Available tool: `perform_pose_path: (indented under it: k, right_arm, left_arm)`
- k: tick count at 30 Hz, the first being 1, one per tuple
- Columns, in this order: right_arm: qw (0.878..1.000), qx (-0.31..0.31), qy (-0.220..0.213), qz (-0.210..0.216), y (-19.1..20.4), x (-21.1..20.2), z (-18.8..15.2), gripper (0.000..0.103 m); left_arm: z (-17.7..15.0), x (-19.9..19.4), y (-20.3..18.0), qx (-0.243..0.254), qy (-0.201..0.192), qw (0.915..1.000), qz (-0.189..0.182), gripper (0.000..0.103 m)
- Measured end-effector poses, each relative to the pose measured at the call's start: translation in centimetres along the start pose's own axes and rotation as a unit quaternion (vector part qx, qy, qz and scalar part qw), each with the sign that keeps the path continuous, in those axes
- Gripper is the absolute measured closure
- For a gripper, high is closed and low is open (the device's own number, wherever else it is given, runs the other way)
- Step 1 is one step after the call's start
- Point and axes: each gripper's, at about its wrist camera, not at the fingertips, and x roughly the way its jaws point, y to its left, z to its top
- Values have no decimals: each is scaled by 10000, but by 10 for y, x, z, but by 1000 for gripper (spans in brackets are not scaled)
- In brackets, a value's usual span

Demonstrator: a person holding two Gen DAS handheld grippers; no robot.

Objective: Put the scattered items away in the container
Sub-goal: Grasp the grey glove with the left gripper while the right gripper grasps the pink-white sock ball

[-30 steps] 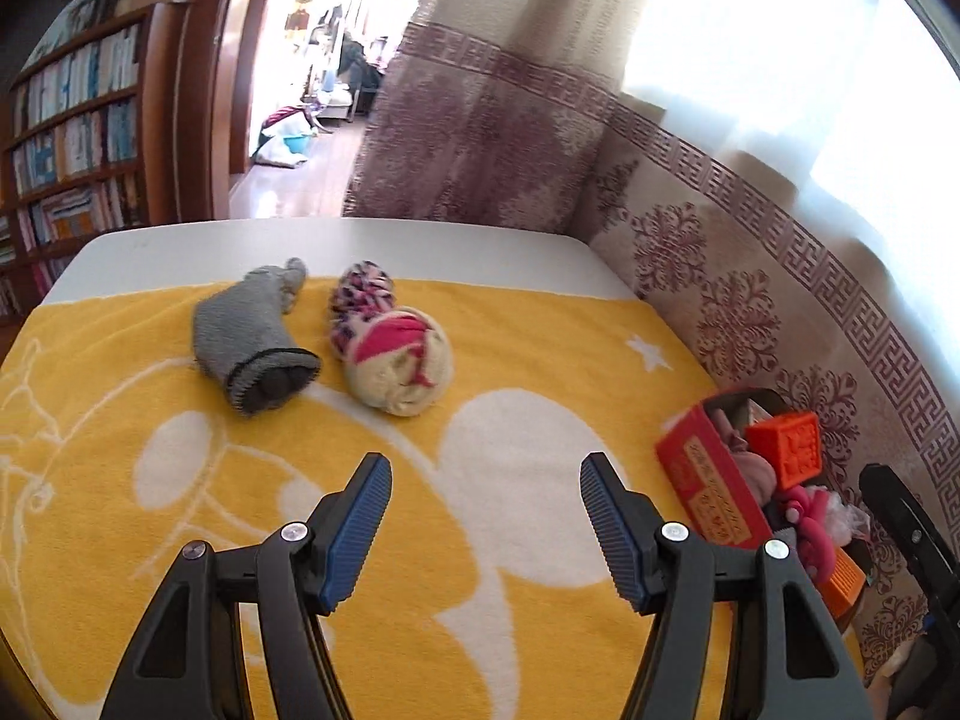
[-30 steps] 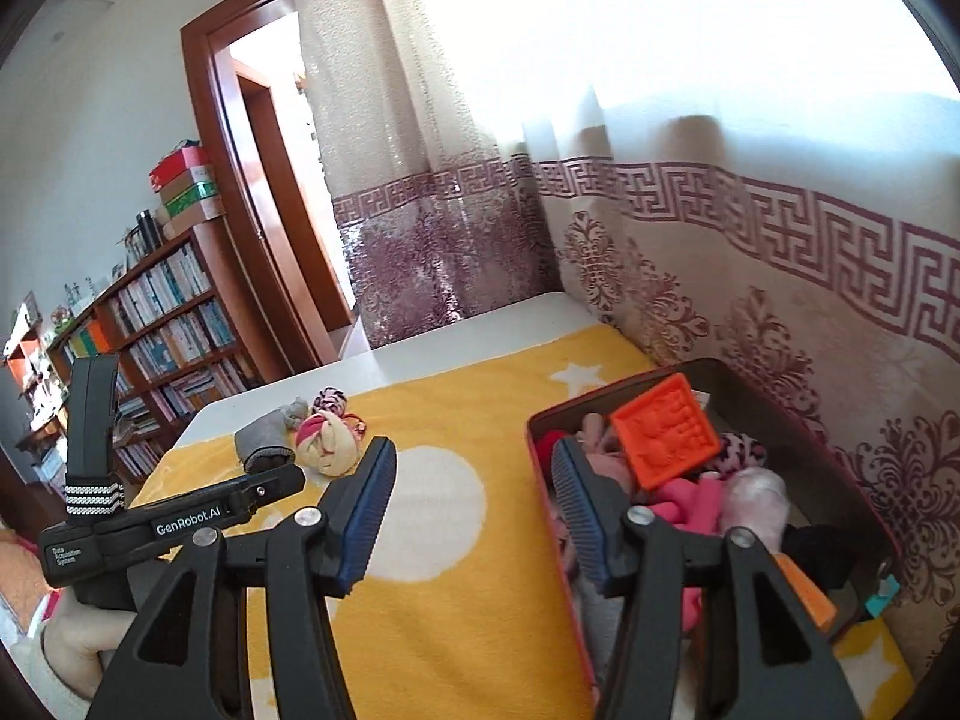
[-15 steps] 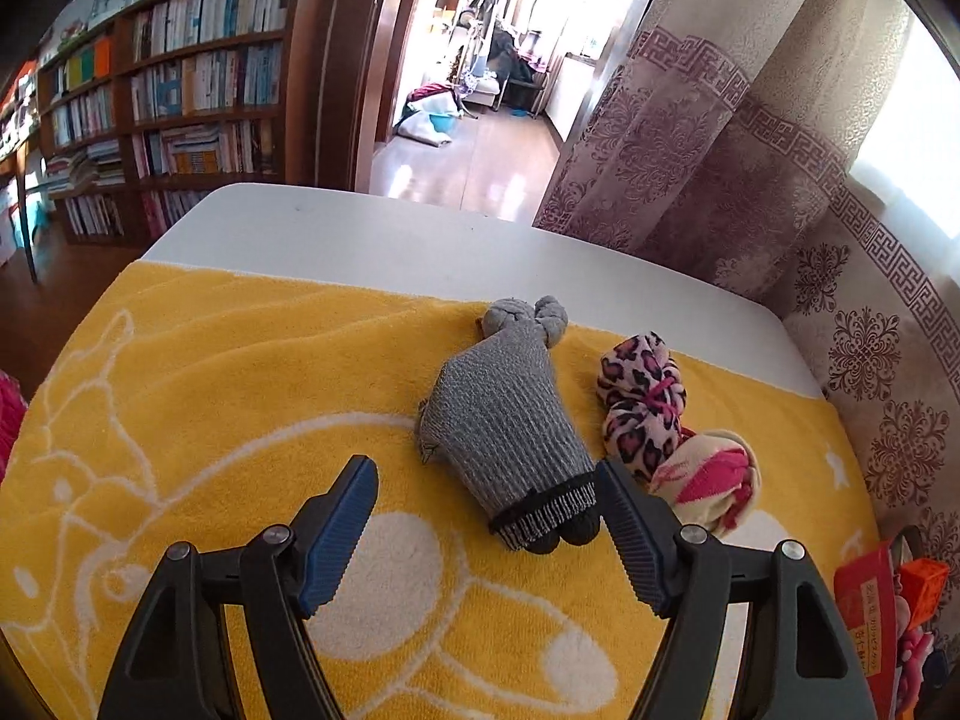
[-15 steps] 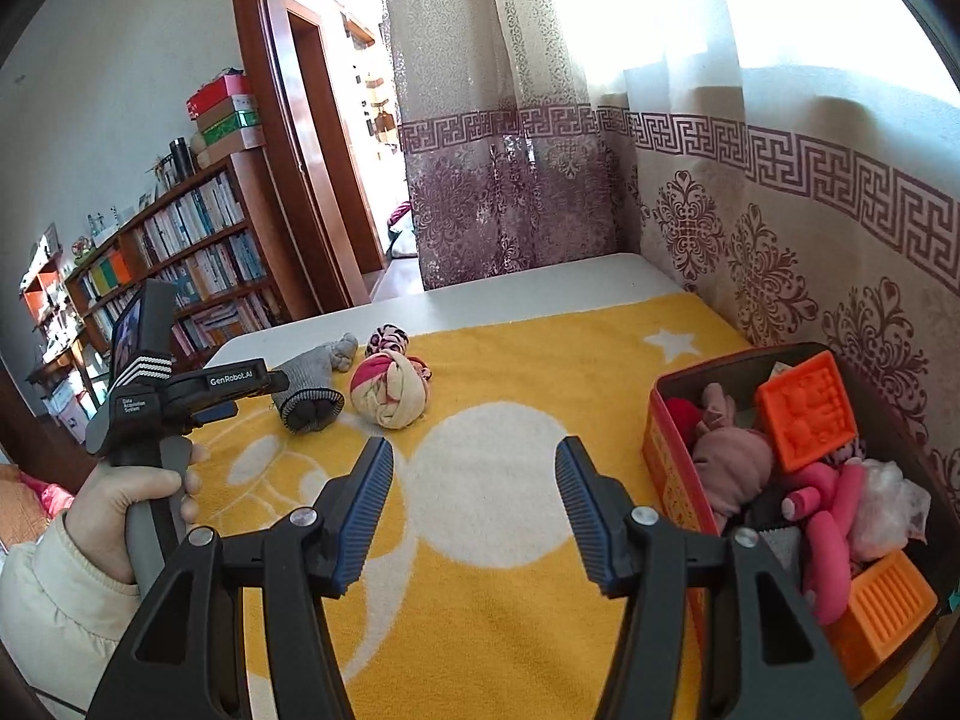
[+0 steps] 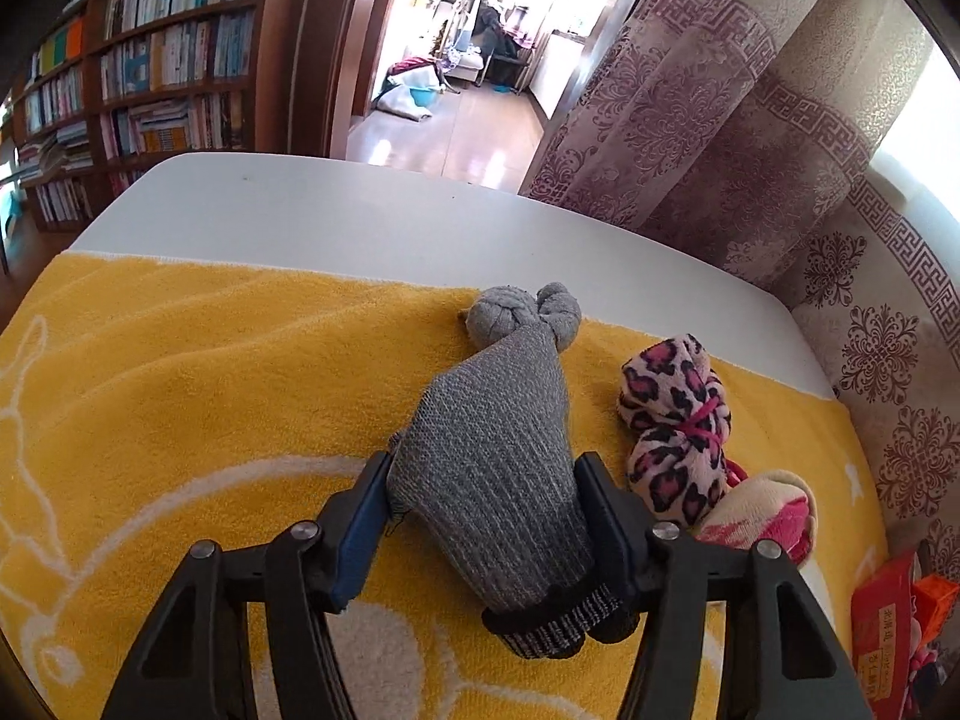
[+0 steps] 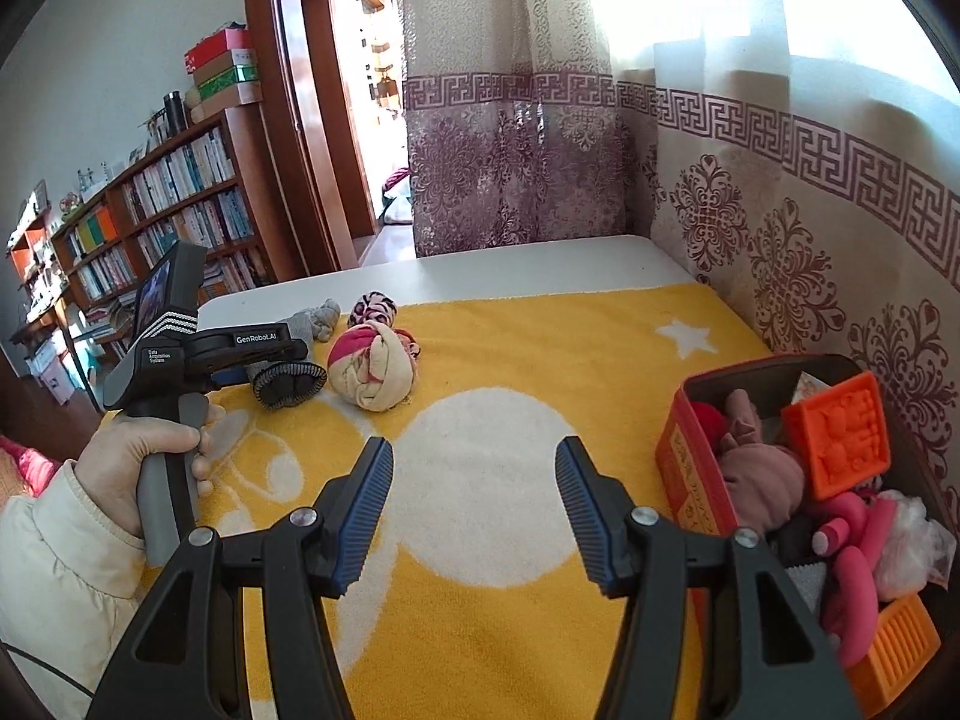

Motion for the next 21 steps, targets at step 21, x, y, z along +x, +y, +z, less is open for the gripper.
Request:
perform_pose_path:
  k: [21]
  right_arm:
    - [9902,206,1075,864,49,160,56,37]
  left_arm:
    - [21,-55,16,-249,-512,9961,-681,57]
